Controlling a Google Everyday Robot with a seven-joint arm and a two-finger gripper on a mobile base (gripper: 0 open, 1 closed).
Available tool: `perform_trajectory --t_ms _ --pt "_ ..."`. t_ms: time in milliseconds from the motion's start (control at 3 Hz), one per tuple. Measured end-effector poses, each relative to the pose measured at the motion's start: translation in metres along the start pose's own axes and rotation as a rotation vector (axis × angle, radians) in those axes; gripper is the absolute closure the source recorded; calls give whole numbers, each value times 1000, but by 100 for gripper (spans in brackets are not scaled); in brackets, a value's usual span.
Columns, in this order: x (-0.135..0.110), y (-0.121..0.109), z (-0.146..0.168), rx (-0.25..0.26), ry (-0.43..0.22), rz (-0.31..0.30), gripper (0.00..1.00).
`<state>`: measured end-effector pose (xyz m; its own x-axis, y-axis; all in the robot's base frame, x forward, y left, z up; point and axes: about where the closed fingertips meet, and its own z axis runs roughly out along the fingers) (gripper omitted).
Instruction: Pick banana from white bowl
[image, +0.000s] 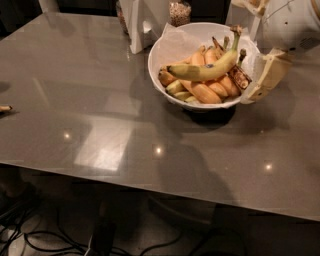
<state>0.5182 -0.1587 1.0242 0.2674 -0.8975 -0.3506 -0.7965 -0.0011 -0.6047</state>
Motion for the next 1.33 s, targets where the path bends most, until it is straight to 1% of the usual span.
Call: perform_trajectory --t_ms 333,667,1000,1333 --pt "2 -3 17 -10 0 -84 0" --pt "3 -10 37 -27 -10 -185 0" --pt "7 -20 56 -45 -15 -263 19" --pt "14 -27 68 -57 -10 -310 42"
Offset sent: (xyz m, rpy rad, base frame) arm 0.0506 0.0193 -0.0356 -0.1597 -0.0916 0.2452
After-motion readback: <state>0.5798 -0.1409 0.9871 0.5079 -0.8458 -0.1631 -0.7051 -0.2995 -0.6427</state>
